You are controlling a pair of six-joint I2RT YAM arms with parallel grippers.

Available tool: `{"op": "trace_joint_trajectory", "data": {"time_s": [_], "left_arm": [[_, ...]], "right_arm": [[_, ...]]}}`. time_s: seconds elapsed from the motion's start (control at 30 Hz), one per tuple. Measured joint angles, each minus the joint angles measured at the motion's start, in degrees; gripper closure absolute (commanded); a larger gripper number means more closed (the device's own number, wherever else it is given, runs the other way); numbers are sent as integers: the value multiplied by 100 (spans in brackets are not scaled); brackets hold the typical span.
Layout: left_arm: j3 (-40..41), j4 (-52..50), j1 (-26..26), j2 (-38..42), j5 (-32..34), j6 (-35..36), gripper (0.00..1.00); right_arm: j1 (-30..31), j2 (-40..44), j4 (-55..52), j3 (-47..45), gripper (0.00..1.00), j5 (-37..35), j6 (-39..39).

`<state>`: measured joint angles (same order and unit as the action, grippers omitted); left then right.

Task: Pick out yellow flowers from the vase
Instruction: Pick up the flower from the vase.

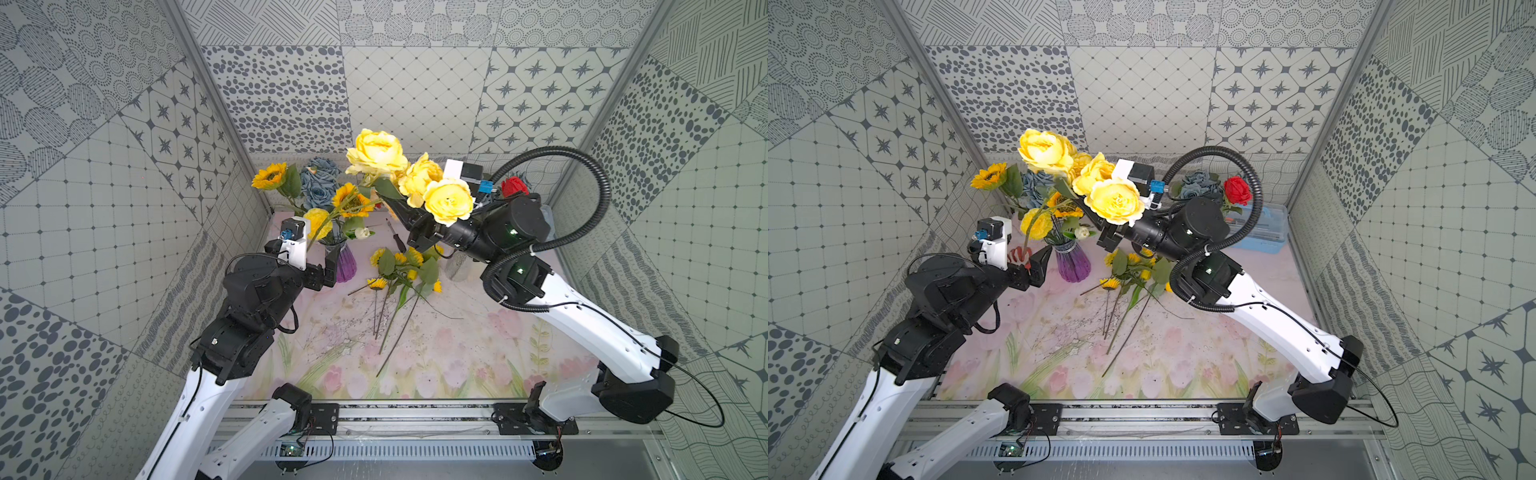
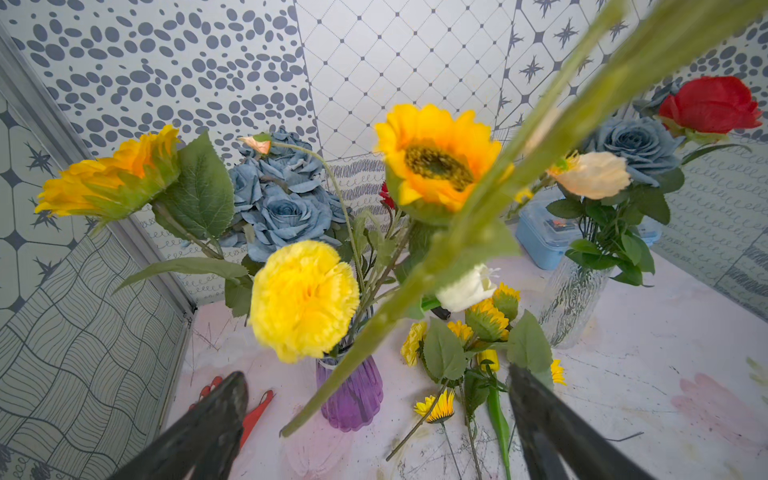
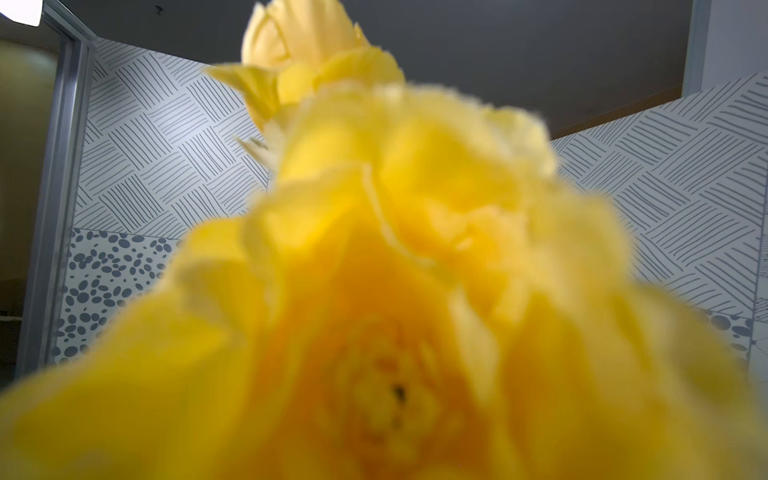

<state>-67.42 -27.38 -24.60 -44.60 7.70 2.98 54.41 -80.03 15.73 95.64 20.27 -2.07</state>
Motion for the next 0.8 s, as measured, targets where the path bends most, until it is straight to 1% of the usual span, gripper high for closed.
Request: {"op": "trace_joint_trajectory", "data": {"time_s": [0.13, 0.43, 0.6, 0.8], "left_arm": [[42, 7, 0, -96, -35, -4, 2], [90, 20, 2, -219, -177, -87, 2], [133, 24, 2, -214, -219, -101, 2], [166, 9, 2, -205, -234, -109, 2]], "right_arm": [[0, 317, -247, 24, 100, -2, 46], [-15, 319, -1375, 72, 100, -216, 144], [-52, 476, -1633, 24, 100, -229, 55], [-55, 866, -1971, 151, 100, -122, -61]]}}
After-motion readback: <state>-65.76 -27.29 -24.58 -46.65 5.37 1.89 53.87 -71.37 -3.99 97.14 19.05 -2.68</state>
